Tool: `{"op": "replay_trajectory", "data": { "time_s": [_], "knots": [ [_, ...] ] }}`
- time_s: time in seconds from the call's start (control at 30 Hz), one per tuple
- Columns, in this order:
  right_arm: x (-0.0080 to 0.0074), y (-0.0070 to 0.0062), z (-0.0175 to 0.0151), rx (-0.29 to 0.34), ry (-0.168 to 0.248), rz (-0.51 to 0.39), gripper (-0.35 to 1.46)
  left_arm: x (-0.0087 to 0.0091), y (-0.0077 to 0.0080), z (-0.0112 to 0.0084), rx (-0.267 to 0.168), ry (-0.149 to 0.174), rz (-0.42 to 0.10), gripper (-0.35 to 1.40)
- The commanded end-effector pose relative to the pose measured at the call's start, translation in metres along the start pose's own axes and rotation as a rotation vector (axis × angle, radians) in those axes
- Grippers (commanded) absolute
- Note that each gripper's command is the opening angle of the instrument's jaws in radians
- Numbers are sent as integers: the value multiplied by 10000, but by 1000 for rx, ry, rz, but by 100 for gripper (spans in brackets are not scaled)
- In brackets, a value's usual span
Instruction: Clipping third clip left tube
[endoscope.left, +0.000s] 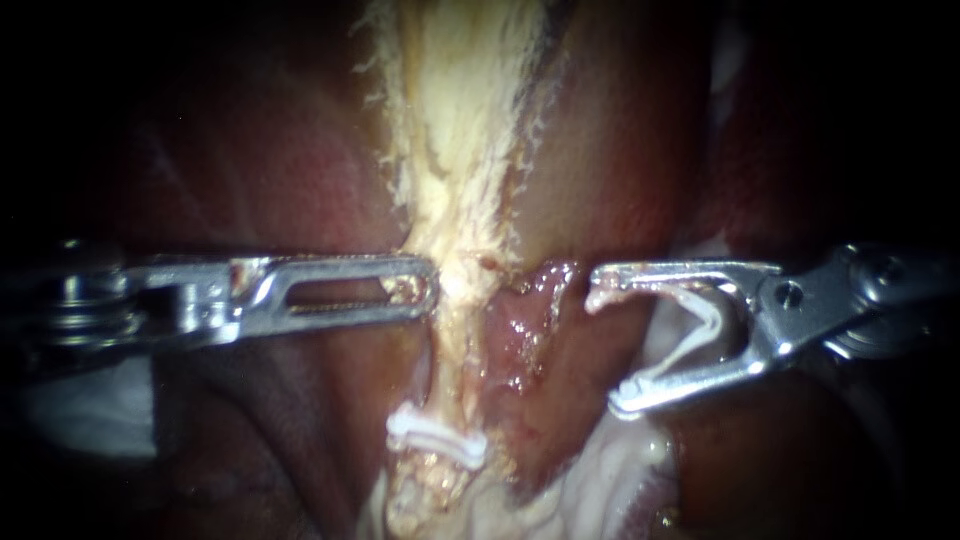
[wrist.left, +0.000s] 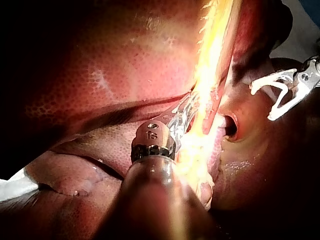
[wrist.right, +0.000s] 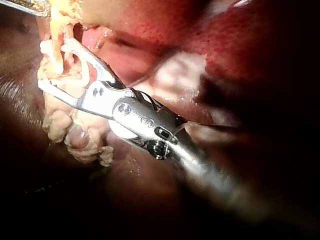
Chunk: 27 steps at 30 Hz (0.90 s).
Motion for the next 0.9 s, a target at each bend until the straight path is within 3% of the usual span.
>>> {"op": "replay_trajectory", "data": {
  "time_s": [0.03, 0.27, 0.53, 0.73, 0.9],
  "knots": [
    [1, -1, 1, 0, 0, 1, 60, 0, 0, 0, 0, 0, 0, -35],
    [0, -1, 3, -1, 0, 1, 60, 3, -1, -7, 2, 1, 1, -35],
    [-8, -6, 18, 8, 3, -8, 60, 6, -5, -42, -11, -9, -1, -35],
    [-19, -10, 45, 25, -6, 9, 60, 7, 1, -59, -18, -15, 8, -35],
    [-38, -9, 78, 42, -5, 38, 60, 8, 4, -64, -18, -16, 3, -35]
  ]
}}
